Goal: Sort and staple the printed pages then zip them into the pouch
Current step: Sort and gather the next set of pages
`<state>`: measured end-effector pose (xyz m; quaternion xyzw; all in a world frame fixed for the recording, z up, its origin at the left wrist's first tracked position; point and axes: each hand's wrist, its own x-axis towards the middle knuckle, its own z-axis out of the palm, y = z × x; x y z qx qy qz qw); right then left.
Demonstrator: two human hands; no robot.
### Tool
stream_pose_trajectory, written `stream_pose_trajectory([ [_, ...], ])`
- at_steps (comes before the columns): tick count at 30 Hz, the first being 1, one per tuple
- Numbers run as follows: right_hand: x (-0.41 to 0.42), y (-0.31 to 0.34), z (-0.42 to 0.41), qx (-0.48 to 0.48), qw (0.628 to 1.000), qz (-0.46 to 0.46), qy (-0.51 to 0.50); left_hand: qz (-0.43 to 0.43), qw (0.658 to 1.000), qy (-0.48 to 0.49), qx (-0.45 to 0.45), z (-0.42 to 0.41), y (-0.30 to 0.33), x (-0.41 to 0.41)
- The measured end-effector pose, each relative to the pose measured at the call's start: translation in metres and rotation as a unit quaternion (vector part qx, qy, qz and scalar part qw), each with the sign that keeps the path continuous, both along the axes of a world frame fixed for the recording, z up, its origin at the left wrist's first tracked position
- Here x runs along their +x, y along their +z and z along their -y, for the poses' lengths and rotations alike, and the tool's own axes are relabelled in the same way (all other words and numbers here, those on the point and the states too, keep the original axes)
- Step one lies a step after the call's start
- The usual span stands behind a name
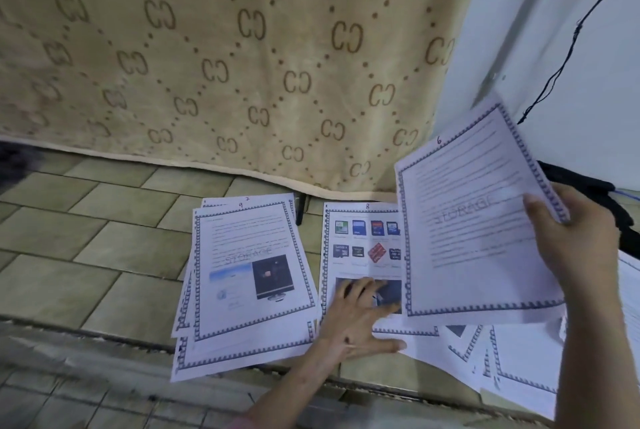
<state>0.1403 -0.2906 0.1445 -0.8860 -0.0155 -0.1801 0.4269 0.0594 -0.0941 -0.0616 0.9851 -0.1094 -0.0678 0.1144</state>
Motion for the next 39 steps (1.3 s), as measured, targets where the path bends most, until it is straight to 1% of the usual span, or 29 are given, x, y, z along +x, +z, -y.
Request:
stream_pose_trajectory([
  [2,0.003,-0.010,0.005,0.056,0.998,-0.016,0.001,0.009,0.999,-0.006,-0.038,0.000,-0.002,0.002],
  [3,0.004,-0.018,0.007,0.088,0.996,-0.029,0.003,0.021,0.997,0.003,-0.077,-0.001,0.000,0.003],
  [4,0.006,-0.032,0.007,0.114,0.992,-0.047,0.000,0.008,0.990,0.024,-0.141,-0.003,0.005,0.004],
  [5,0.007,-0.048,0.005,0.131,0.989,-0.075,-0.002,-0.007,0.974,0.055,-0.220,-0.004,0.023,0.001],
  [6,0.007,-0.064,0.001,0.156,0.982,-0.103,0.002,-0.026,0.949,0.086,-0.301,-0.006,0.036,0.001],
  [7,0.007,-0.083,-0.003,0.182,0.973,-0.140,0.008,-0.049,0.918,0.117,-0.377,-0.008,0.048,0.000],
  [8,0.005,-0.101,-0.008,0.205,0.962,-0.177,0.008,-0.061,0.879,0.161,-0.445,-0.013,0.058,0.000],
  [9,0.003,-0.115,-0.013,0.211,0.955,-0.210,0.006,-0.051,0.836,0.209,-0.504,-0.019,0.062,0.000],
  [10,0.001,-0.133,-0.017,0.195,0.953,-0.231,0.006,-0.013,0.811,0.257,-0.525,-0.028,0.060,0.002],
  [11,-0.003,-0.146,-0.020,0.172,0.956,-0.237,0.009,0.040,0.824,0.299,-0.480,-0.039,0.052,0.008],
  [12,-0.005,-0.158,-0.022,0.149,0.961,-0.234,0.008,0.082,0.851,0.328,-0.401,-0.052,0.045,0.013],
  [13,-0.008,-0.167,-0.025,0.141,0.964,-0.226,0.005,0.111,0.873,0.356,-0.313,-0.067,0.038,0.016],
  [14,-0.009,-0.174,-0.024,0.132,0.965,-0.226,0.002,0.110,0.879,0.400,-0.237,-0.081,0.033,0.017],
  [15,-0.012,-0.174,-0.026,0.131,0.965,-0.228,-0.003,0.101,0.870,0.451,-0.174,-0.096,0.032,0.014],
  [16,-0.013,-0.174,-0.026,0.125,0.965,-0.230,-0.007,0.082,0.850,0.505,-0.127,-0.112,0.029,0.010],
  [17,-0.012,-0.176,-0.026,0.121,0.965,-0.233,-0.020,0.062,0.824,0.553,-0.102,-0.126,0.028,0.003],
  [19,-0.008,-0.183,-0.022,0.115,0.965,-0.236,-0.030,0.018,0.777,0.618,-0.117,-0.146,0.022,-0.010],
  [20,-0.007,-0.185,-0.021,0.109,0.966,-0.232,-0.026,0.001,0.762,0.634,-0.130,-0.152,0.019,-0.015],
  [21,-0.007,-0.184,-0.023,0.105,0.967,-0.233,-0.022,-0.004,0.756,0.641,-0.134,-0.155,0.015,-0.017],
  [25,-0.004,-0.187,-0.022,0.096,0.967,-0.234,-0.028,0.037,0.738,0.660,-0.137,-0.159,0.013,-0.015],
  [27,-0.004,-0.187,-0.023,0.094,0.968,-0.230,-0.022,0.044,0.734,0.661,-0.150,-0.160,0.012,-0.014],
  [29,-0.004,-0.189,-0.024,0.101,0.970,-0.222,-0.013,0.050,0.720,0.674,-0.160,-0.164,0.010,-0.015],
  [32,-0.003,-0.189,-0.023,0.115,0.967,-0.226,-0.014,0.058,0.696,0.701,-0.146,-0.174,0.013,-0.018],
  [36,-0.004,-0.185,-0.025,0.142,0.964,-0.225,-0.019,0.087,0.686,0.709,-0.135,-0.180,0.024,-0.016],
  [37,-0.004,-0.187,-0.026,0.143,0.964,-0.222,-0.023,0.097,0.686,0.711,-0.118,-0.179,0.025,-0.013],
  [39,-0.005,-0.191,-0.027,0.137,0.968,-0.210,-0.034,0.144,0.694,0.704,-0.054,-0.175,0.025,-0.008],
])
